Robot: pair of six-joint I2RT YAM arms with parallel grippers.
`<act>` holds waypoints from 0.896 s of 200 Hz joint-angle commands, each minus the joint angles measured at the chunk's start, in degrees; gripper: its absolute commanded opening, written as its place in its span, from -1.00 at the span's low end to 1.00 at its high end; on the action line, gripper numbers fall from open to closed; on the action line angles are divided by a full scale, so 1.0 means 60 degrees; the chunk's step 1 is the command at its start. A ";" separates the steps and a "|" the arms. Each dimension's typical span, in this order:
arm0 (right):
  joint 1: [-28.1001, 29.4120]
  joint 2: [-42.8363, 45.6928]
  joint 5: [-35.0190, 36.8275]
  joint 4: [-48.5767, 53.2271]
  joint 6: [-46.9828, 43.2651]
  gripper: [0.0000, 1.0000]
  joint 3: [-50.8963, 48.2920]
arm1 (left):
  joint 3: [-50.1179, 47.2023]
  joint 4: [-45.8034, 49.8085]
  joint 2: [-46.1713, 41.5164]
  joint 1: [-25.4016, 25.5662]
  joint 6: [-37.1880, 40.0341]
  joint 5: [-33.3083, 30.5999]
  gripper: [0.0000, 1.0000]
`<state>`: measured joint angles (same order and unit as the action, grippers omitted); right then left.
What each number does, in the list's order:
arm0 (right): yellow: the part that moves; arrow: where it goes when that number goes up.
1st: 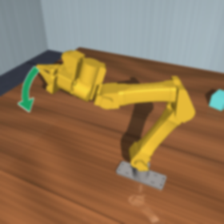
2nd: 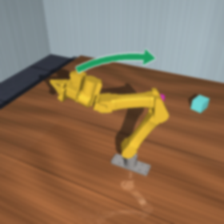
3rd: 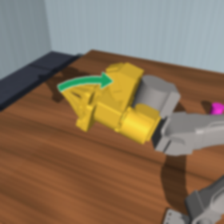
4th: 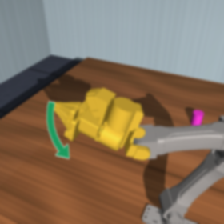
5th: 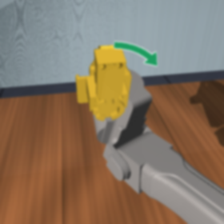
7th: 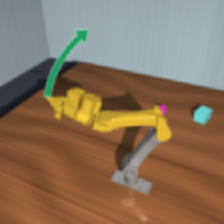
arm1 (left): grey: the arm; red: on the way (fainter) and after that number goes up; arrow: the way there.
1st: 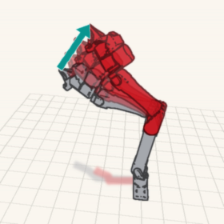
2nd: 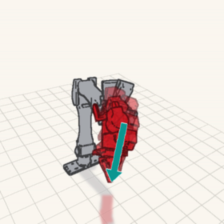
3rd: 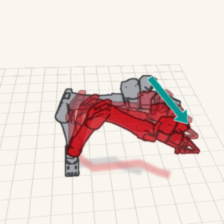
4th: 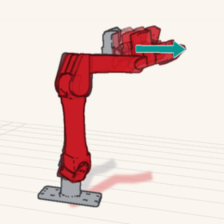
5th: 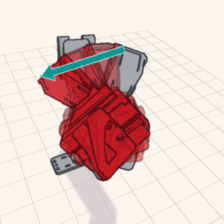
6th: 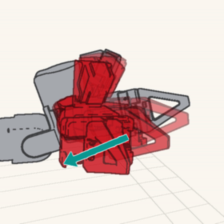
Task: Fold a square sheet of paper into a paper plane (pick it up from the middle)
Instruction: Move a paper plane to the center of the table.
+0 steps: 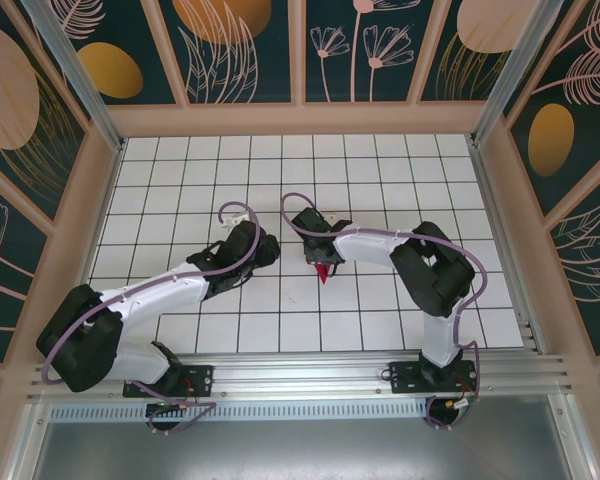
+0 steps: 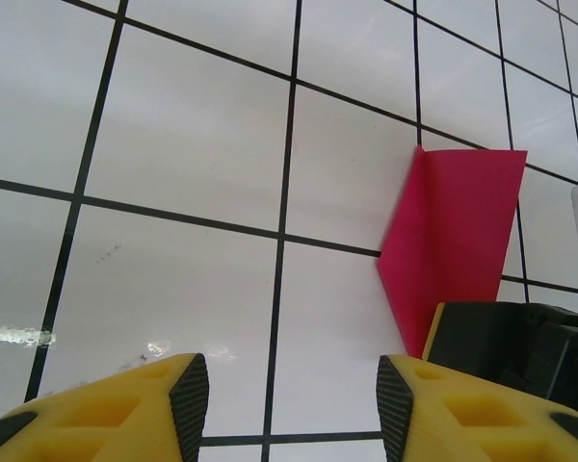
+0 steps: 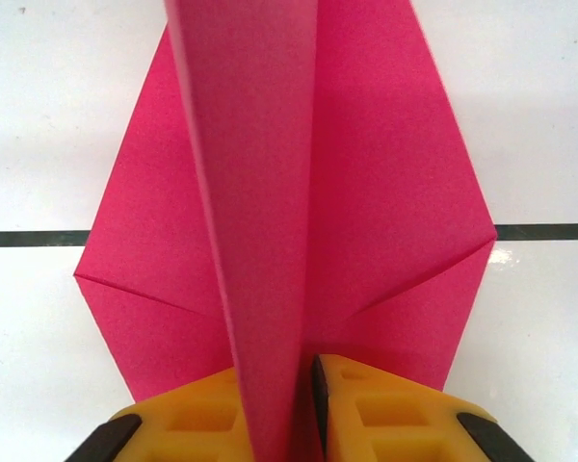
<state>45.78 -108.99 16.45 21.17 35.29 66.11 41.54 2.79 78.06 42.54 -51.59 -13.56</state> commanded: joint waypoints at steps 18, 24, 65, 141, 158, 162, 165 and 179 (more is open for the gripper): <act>-0.0126 0.0169 -0.0285 -0.0013 -0.0198 -0.48 -0.0079 | 0.0205 -0.0111 0.0124 0.0040 -0.0071 0.0005 0.02; -0.0167 0.0104 -0.0320 -0.0101 -0.0176 -0.49 -0.0166 | 0.0209 -0.0127 0.0142 0.0037 -0.0069 -0.0017 0.02; -0.0350 -0.0226 -0.0851 -0.0487 -0.0043 -0.57 -0.0601 | 0.0357 -0.0113 0.0275 0.0043 -0.0045 -0.0112 0.01; -0.0462 0.0704 0.0161 0.0585 -0.0351 -0.73 -0.0068 | 0.0465 -0.0111 0.0369 0.0035 0.0112 -0.0168 -0.01; -0.0619 0.0966 0.0306 0.0647 -0.0457 -0.73 -0.0143 | 0.0429 -0.0118 0.0328 0.0037 0.0128 -0.0200 -0.01; -0.0661 0.0998 0.0306 0.0647 -0.0461 -0.73 -0.0172 | 0.0427 -0.0127 0.0332 0.0037 0.0128 -0.0200 -0.01; -0.0682 0.1023 0.0306 0.0636 -0.0461 -0.73 -0.0197 | 0.0419 -0.0127 0.0325 0.0042 0.0132 -0.0200 -0.01; -0.0758 0.1058 0.0187 0.0516 -0.0454 -0.71 -0.0361 | 0.0394 -0.0124 0.0310 0.0043 0.0127 -0.0197 -0.01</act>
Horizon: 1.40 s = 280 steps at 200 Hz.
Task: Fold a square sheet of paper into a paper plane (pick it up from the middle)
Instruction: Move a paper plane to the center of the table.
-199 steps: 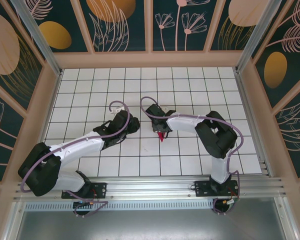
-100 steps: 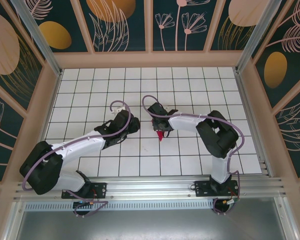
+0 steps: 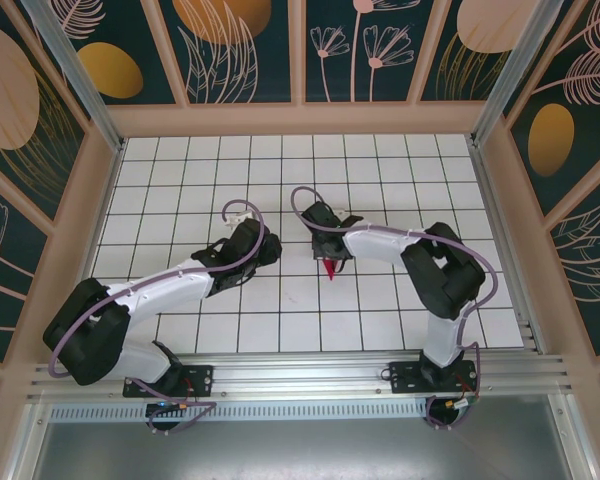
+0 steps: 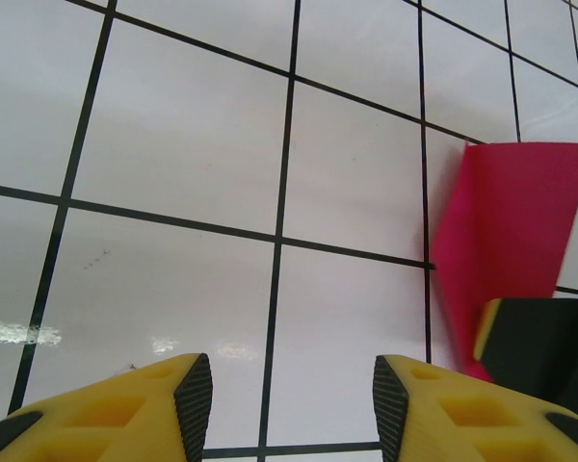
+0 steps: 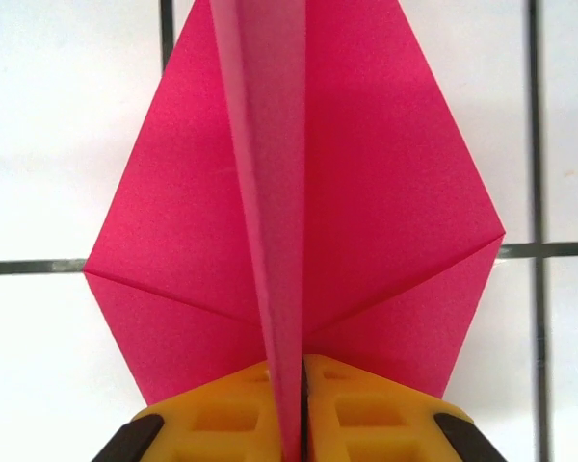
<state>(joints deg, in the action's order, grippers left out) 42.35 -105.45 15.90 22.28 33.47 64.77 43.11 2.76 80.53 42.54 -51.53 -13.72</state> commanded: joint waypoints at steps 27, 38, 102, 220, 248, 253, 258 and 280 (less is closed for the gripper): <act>-0.0188 0.0271 -0.0060 0.0028 -0.0059 -0.71 -0.0435 | 0.0052 -0.0153 -0.0156 0.0042 0.0098 -0.0142 -0.01; -0.0188 0.0161 -0.0192 -0.0100 -0.0042 -0.71 -0.0550 | 0.0033 -0.0153 -0.0197 0.0041 0.0104 -0.0146 -0.01; -0.0168 -0.0142 -0.0422 -0.0373 -0.0041 -0.66 -0.0895 | -0.0113 -0.0249 -0.0434 0.0032 0.0198 -0.0373 -0.03; -0.0164 -0.0023 -0.0627 -0.0403 -0.0443 -0.61 -0.0710 | 0.0109 -0.0095 -0.0540 0.0040 0.0268 -0.0585 -0.01; -0.0146 -0.0033 -0.0636 -0.0378 -0.0472 -0.61 -0.0684 | 0.0131 -0.0095 -0.0511 0.0042 0.0281 -0.0585 0.00; -0.0144 -0.0017 -0.0622 -0.0351 -0.0481 -0.60 -0.0664 | 0.0147 -0.0095 -0.0506 0.0037 0.0278 -0.0585 0.00; -0.0140 0.0021 -0.0592 -0.0325 -0.0485 -0.60 -0.0634 | 0.0141 -0.0095 -0.0503 0.0034 0.0291 -0.0596 0.00; -0.0137 0.0265 -0.0550 -0.0314 -0.0539 -0.59 -0.0615 | 0.0110 -0.0064 -0.0556 0.0043 0.0293 -0.0649 0.00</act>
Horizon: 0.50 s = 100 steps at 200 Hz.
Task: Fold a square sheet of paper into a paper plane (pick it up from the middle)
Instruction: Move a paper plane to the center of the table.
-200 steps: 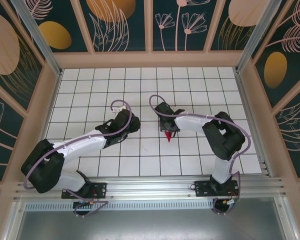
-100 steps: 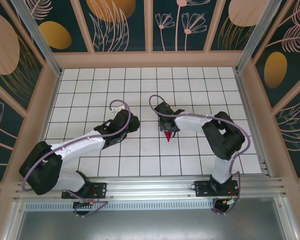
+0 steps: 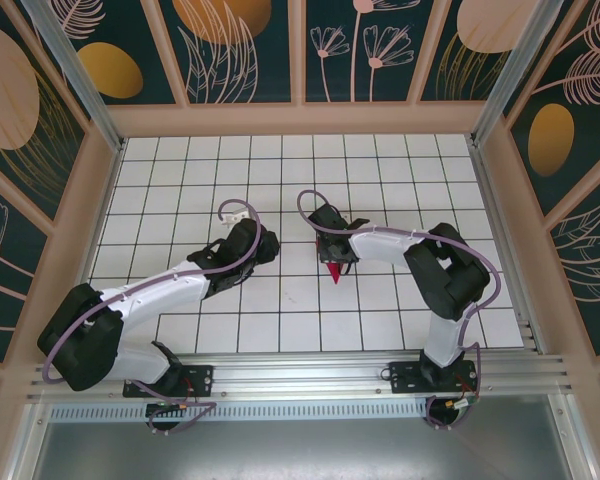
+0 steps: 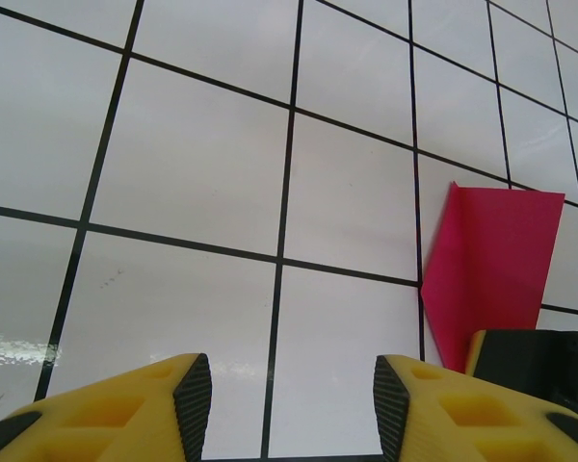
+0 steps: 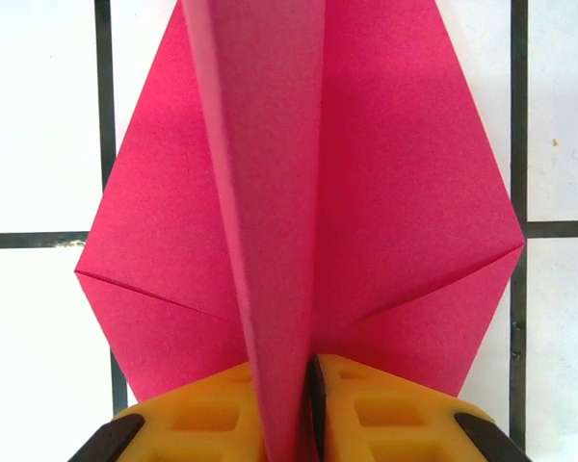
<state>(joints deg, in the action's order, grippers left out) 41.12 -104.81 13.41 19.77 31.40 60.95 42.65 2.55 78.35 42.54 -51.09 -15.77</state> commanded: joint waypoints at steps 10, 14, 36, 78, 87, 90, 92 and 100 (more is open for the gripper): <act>0.0074 0.0226 -0.0140 0.0075 -0.0207 -0.57 0.0005 | 0.0169 -0.0027 -0.0230 0.0039 0.0224 -0.0341 0.00; 0.0073 0.0231 -0.0150 0.0074 -0.0196 -0.53 0.0008 | 0.0146 -0.0029 -0.0242 0.0041 0.0208 -0.0344 0.00; 0.0090 0.0198 -0.0212 0.0063 -0.0218 -0.55 -0.0006 | 0.0131 -0.0014 -0.0260 0.0029 0.0223 -0.0360 0.00; 0.0104 0.0010 -0.0256 -0.0028 -0.0150 -0.55 -0.0090 | 0.0127 0.0001 -0.0266 0.0032 0.0239 -0.0360 0.01; 0.0099 -0.0037 -0.0250 -0.0028 -0.0135 -0.55 -0.0095 | 0.0117 0.0000 -0.0255 0.0040 0.0238 -0.0369 0.01; 0.0116 -0.0049 -0.0245 -0.0028 -0.0135 -0.55 -0.0104 | 0.0113 0.0000 -0.0255 0.0030 0.0231 -0.0376 0.01; 0.0118 -0.0054 -0.0251 -0.0039 -0.0135 -0.55 -0.0104 | 0.0113 0.0011 -0.0266 0.0040 0.0237 -0.0375 0.01; 0.0111 -0.0072 -0.0257 -0.0057 -0.0135 -0.53 -0.0134 | 0.0105 0.0015 -0.0268 0.0036 0.0238 -0.0373 0.01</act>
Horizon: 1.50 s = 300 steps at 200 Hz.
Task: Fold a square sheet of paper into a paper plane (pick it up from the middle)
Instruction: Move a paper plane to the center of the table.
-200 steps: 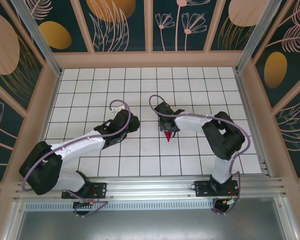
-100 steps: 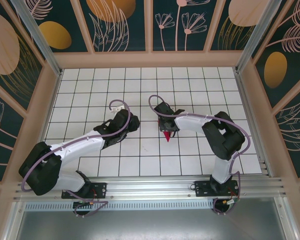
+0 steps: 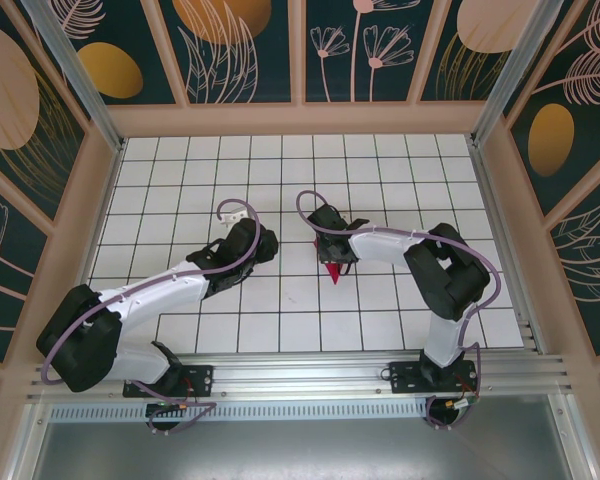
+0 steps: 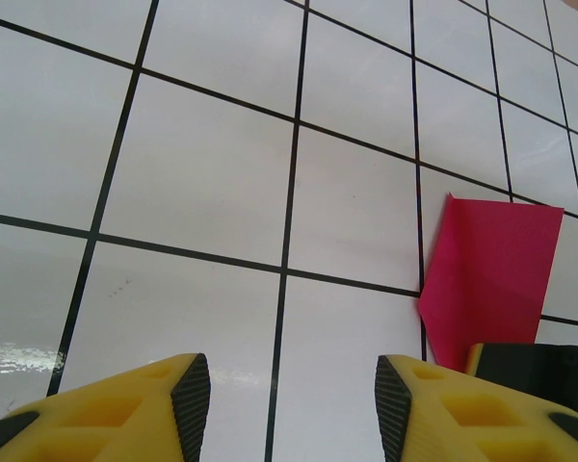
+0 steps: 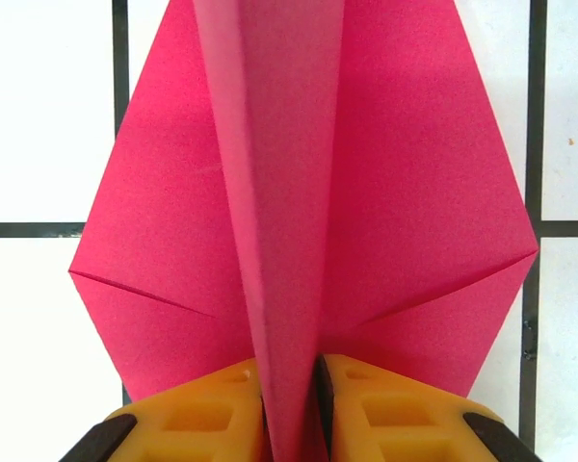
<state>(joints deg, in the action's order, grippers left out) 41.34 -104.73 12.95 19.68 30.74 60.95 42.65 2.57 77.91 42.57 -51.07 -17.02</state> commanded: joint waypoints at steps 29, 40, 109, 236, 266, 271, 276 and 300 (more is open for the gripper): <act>0.0089 -0.0102 -0.0196 -0.0029 -0.0053 -0.53 -0.0138 | 0.0045 -0.0003 -0.0255 0.0034 0.0188 -0.0181 0.01; 0.0097 -0.0084 -0.0195 -0.0029 -0.0070 -0.54 -0.0138 | 0.0028 -0.0018 -0.0270 0.0032 0.0176 -0.0175 0.01; 0.0140 0.0055 -0.0166 0.0029 -0.0097 -0.44 -0.0119 | 0.0011 -0.0003 -0.0356 0.0039 0.0191 -0.0238 0.02; 0.0642 0.2849 0.1168 0.0396 -0.0214 0.15 -0.0067 | -0.0243 0.0150 -0.1049 0.0031 0.0274 -0.0938 0.12; 0.0638 0.4493 0.2847 0.0079 0.0017 0.20 -0.0655 | -0.0323 0.0246 -0.1403 0.0036 0.0510 -0.1524 0.18; 0.0625 0.4804 0.3228 0.0010 0.0031 0.20 -0.0781 | -0.0338 0.0253 -0.1485 0.0031 0.0590 -0.1687 0.24; 0.0617 0.5122 0.3727 -0.0034 0.0074 0.20 -0.0914 | -0.0349 0.0274 -0.1581 0.0035 0.0653 -0.1856 0.29; 0.0192 0.6363 0.5980 -0.0253 0.0191 0.34 -0.1698 | -0.0570 0.0169 -0.2161 0.0026 0.1189 -0.2793 0.66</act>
<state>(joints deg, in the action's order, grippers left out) 44.64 -72.49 31.86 19.73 30.76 54.85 40.80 3.49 68.66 42.57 -47.46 -26.06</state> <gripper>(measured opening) 0.640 0.748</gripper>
